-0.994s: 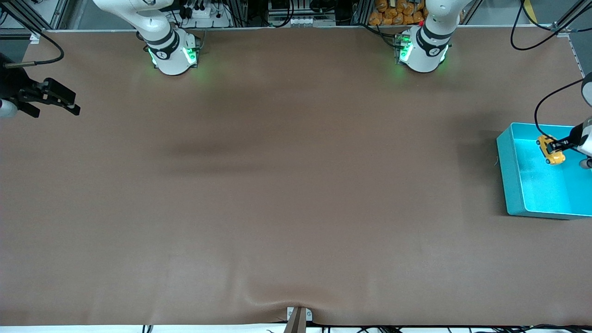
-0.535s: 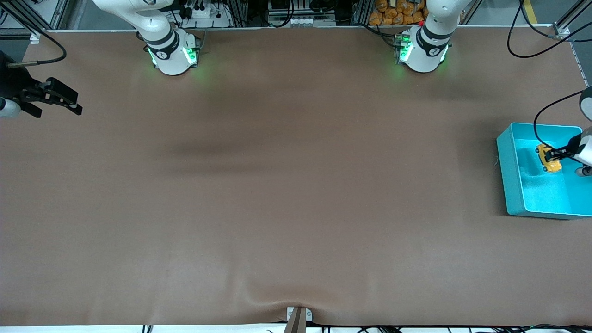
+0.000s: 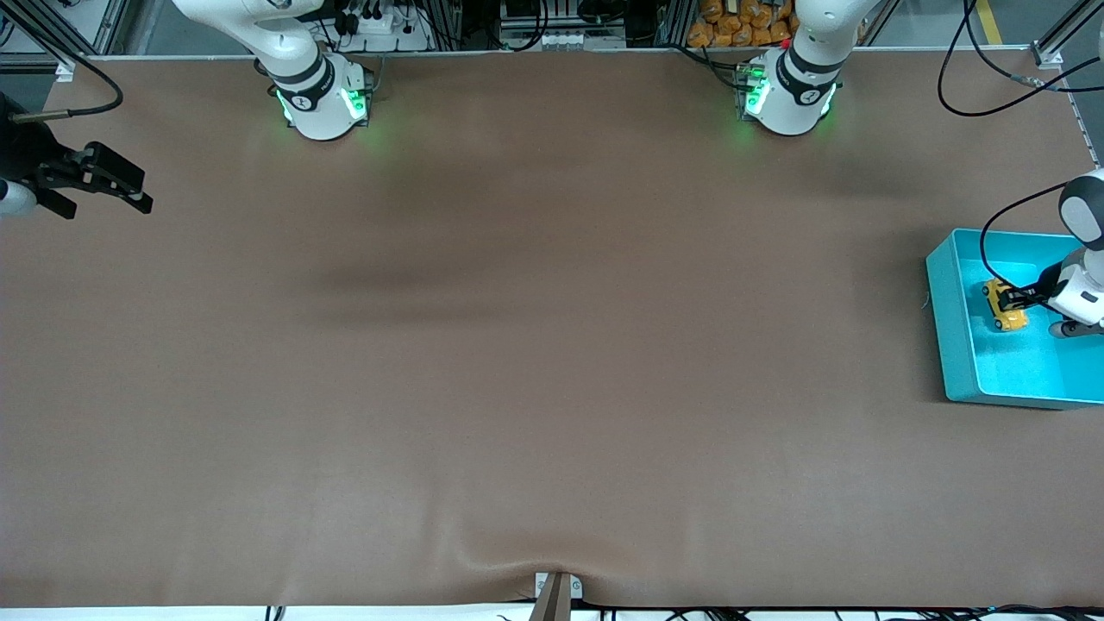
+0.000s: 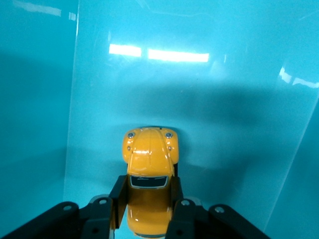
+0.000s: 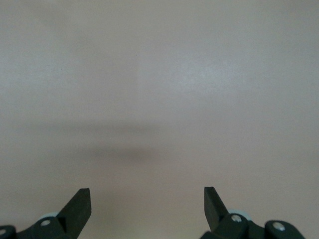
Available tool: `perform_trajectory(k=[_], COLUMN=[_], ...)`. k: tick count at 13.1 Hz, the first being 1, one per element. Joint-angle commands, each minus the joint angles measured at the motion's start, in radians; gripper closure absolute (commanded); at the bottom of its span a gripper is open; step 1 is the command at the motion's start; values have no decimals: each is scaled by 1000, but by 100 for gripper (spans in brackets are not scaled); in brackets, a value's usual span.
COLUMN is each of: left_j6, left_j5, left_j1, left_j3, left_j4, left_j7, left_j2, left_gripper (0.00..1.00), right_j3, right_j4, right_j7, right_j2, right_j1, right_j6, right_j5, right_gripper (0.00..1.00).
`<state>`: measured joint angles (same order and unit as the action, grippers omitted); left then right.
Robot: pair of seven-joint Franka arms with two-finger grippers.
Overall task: Wind and store yellow beetle car
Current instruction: 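Move the car over the turquoise bin and lower it inside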
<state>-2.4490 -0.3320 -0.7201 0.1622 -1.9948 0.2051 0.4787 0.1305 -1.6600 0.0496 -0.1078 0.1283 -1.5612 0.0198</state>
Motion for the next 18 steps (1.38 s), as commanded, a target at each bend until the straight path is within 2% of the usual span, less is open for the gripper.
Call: perform_trajectory(k=[1,3,7,11,14,18], left_j6=[-10,-11,-16,-16,-16,-13], left_j5=[-27,-27,-27,-22,-22,-15], left_j1=[-15,-15,-13,-13,-12,-9], left_j3=[11,11,13,14,17,23], left_j4=[14,14,14,16,36,57], left_j7=[14,14,14,10,0,-1], left_j2=[14,21,28,28,17,-28], left_gripper=[95,88,67,22,0,0], right_j3=[14,14,14,14,14,12], right_j4=[5,5,3,6,9,8], right_j7=[-11,-10,-11,-17,-13,-24], right_j2=[-13,-12,-12,-1,0,5], right_j1=[16,7,-15,-13,-12,-7], right_j6=[9,9,10,7,7,9], right_j5=[-14,-14,-12,-8,-11,-9], right_gripper=[0,0,0,0,0,0])
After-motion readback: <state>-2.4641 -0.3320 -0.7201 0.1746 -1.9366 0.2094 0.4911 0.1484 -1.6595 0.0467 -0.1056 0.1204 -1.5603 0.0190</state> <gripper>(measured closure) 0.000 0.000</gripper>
